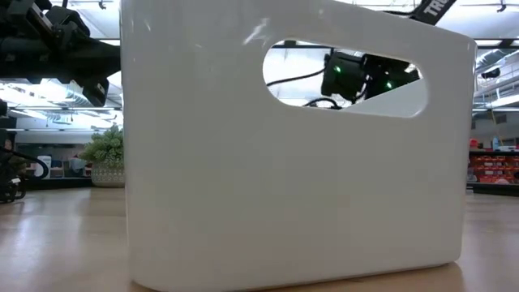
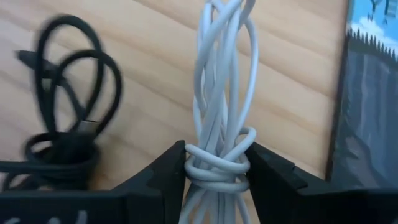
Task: Pick and place USB-C Cables
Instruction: Put the white charger cable into the white bin, then put the right black charger cable into the white bin
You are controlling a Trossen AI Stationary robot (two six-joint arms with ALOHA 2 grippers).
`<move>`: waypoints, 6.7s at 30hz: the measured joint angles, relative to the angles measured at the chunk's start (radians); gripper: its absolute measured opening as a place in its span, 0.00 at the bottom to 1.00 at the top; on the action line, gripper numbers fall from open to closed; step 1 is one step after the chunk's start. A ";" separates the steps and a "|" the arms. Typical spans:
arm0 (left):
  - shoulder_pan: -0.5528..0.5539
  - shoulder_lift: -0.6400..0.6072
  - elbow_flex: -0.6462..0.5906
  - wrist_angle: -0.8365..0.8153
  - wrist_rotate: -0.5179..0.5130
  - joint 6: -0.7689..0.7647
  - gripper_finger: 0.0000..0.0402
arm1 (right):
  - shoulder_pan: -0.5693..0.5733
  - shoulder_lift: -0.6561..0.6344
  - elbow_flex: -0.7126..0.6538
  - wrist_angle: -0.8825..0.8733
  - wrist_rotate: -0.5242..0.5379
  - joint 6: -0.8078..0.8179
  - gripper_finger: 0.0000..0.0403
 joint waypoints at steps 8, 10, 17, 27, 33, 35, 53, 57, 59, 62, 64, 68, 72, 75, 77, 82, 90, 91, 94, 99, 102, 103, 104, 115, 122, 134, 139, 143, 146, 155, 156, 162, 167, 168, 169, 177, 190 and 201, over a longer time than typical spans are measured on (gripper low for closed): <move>0.000 0.000 0.000 0.000 0.000 0.000 0.17 | 0.048 0.000 0.204 -0.265 0.000 -0.048 0.38; 0.000 0.000 0.000 0.000 0.000 0.000 0.17 | 0.066 0.000 0.263 -0.330 0.000 -0.052 0.38; 0.000 0.000 0.000 0.000 0.000 0.000 0.17 | 0.171 0.000 0.429 -0.407 -0.006 0.012 0.38; 0.000 0.000 0.000 0.000 0.000 0.000 0.17 | 0.387 -0.001 0.475 -0.266 0.036 0.191 0.38; 0.000 0.000 0.000 0.000 0.000 0.000 0.17 | 0.519 -0.001 0.475 -0.113 0.136 0.227 0.38; 0.000 0.000 0.000 0.000 0.000 0.000 0.17 | 0.559 -0.001 0.475 -0.066 0.156 0.237 0.38; 0.000 0.007 0.000 0.000 0.000 0.000 0.17 | 0.783 0.210 0.527 0.196 0.236 0.368 0.38; 0.000 0.007 0.000 -0.001 0.000 0.000 0.17 | 0.788 0.285 0.635 0.138 0.236 0.387 0.38; 0.000 0.007 0.000 -0.001 0.000 0.000 0.17 | 0.791 0.325 0.708 0.079 0.235 0.400 0.38; 0.000 0.007 0.000 0.000 0.000 0.000 0.17 | 0.795 0.385 0.840 -0.064 0.229 0.437 0.38; 0.000 0.007 0.000 0.000 0.000 0.000 0.17 | 0.796 0.429 0.942 -0.190 0.221 0.474 0.38; 0.000 0.007 0.000 0.000 0.000 0.000 0.17 | 0.795 0.523 1.130 -0.395 0.186 0.537 0.38; 0.000 0.007 0.000 0.000 0.000 0.000 0.17 | 0.795 0.602 1.274 -0.541 0.127 0.597 0.38; 0.000 0.007 0.000 0.000 0.000 0.000 0.17 | 0.792 0.647 1.345 -0.641 0.071 0.651 0.38; 0.000 0.007 0.000 0.000 0.000 0.000 0.17 | 0.787 0.671 1.372 -0.704 0.049 0.688 0.38; 0.000 0.007 0.000 0.000 0.000 0.000 0.17 | 0.776 0.691 1.376 -0.741 0.024 0.733 0.38; 0.000 0.007 0.000 0.000 0.000 0.000 0.17 | 0.771 0.689 1.345 -0.749 -0.008 0.773 0.38; 0.000 0.007 0.000 0.000 0.000 0.000 0.17 | 0.771 0.689 1.338 -0.748 -0.015 0.775 0.38; 0.000 0.007 0.000 0.000 0.000 0.000 0.17 | 0.772 0.689 1.314 -0.744 -0.043 0.779 0.38; 0.000 0.007 0.000 0.000 0.000 0.000 0.17 | 0.768 0.689 1.280 -0.715 -0.074 0.778 0.38; 0.000 0.007 0.000 0.000 0.000 0.000 0.17 | 0.765 0.689 1.260 -0.678 -0.072 0.775 0.38; 0.000 0.007 0.000 0.000 0.000 0.000 0.17 | 0.764 0.689 1.252 -0.669 -0.072 0.775 0.38; 0.000 0.007 0.000 0.000 0.000 0.000 0.17 | 0.764 0.689 1.239 -0.657 -0.072 0.776 0.38; 0.000 0.007 0.000 0.000 0.000 0.000 0.17 | 0.743 0.689 1.155 -0.590 -0.101 0.775 0.38; 0.000 0.007 0.000 0.000 0.000 0.000 0.17 | 0.734 0.689 1.125 -0.572 -0.127 0.764 0.38; 0.000 0.007 0.000 0.000 0.000 0.000 0.17 | 0.718 0.689 1.125 -0.577 -0.165 0.706 0.39; 0.000 0.007 0.000 0.000 0.000 0.000 0.17 | 0.718 0.689 1.125 -0.577 -0.163 0.701 0.44; 0.000 0.007 0.000 0.000 0.000 0.000 0.17 | 0.718 0.687 1.125 -0.577 -0.178 0.701 0.49; 0.000 0.007 0.000 0.000 0.000 0.000 0.17 | 0.716 0.684 1.130 -0.582 -0.192 0.692 0.53; 0.000 0.006 0.000 0.000 0.000 0.000 0.17 | 0.704 0.682 1.271 -0.694 -0.211 0.631 0.55; 0.000 0.006 0.000 0.000 0.000 0.000 0.17 | 0.705 0.682 1.290 -0.714 -0.208 0.623 0.55; 0.000 0.006 0.000 0.000 0.000 0.000 0.17 | 0.703 0.682 1.411 -0.856 -0.128 0.547 0.55; 0.000 0.006 0.000 0.000 0.000 0.000 0.17 | 0.693 0.682 1.503 -1.003 -0.051 0.487 0.55; 0.000 0.006 0.000 0.000 0.000 0.000 0.17 | 0.688 0.682 1.516 -1.028 -0.044 0.475 0.55; 0.000 0.006 0.000 0.000 0.000 0.000 0.17 | 0.682 0.682 1.524 -1.043 -0.041 0.460 0.55; 0.000 0.006 0.000 0.000 0.000 0.000 0.17 | 0.589 0.683 1.540 -1.083 -0.068 0.271 0.54; 0.000 0.006 0.000 0.000 0.000 0.000 0.17 | 0.437 0.681 1.539 -1.232 -0.037 0.080 0.50; 0.000 0.006 0.000 0.000 0.000 0.000 0.17 | 0.293 0.663 1.532 -1.234 -0.028 -0.047 0.47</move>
